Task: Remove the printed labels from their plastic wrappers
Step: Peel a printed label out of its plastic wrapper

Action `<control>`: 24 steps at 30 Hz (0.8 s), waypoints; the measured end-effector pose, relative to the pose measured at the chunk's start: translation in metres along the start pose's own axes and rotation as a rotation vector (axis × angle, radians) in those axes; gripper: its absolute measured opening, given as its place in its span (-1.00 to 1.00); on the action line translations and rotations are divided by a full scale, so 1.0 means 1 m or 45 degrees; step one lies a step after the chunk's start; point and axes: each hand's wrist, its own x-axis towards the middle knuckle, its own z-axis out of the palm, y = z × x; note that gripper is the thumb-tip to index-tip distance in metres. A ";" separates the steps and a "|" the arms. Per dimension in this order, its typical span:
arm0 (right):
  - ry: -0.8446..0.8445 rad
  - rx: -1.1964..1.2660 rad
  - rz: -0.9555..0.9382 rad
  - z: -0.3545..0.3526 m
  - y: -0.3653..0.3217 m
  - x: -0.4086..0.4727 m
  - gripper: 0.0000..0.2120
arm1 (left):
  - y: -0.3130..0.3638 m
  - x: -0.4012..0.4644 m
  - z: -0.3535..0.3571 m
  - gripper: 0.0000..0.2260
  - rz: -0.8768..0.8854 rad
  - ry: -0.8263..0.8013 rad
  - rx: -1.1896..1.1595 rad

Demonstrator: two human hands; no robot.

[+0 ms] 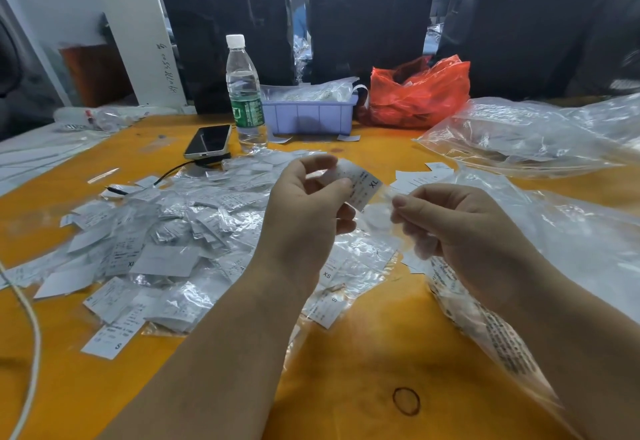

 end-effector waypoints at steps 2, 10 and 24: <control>0.035 0.018 -0.017 0.000 -0.002 0.000 -0.75 | 0.000 0.001 0.000 -0.77 -0.037 -0.010 -0.045; 0.045 0.051 -0.046 -0.001 -0.004 -0.001 -0.71 | 0.000 0.002 0.000 -0.76 -0.132 -0.045 -0.095; -0.075 0.056 -0.027 -0.003 -0.002 0.000 -0.77 | 0.002 0.001 0.000 -0.76 -0.145 -0.117 -0.182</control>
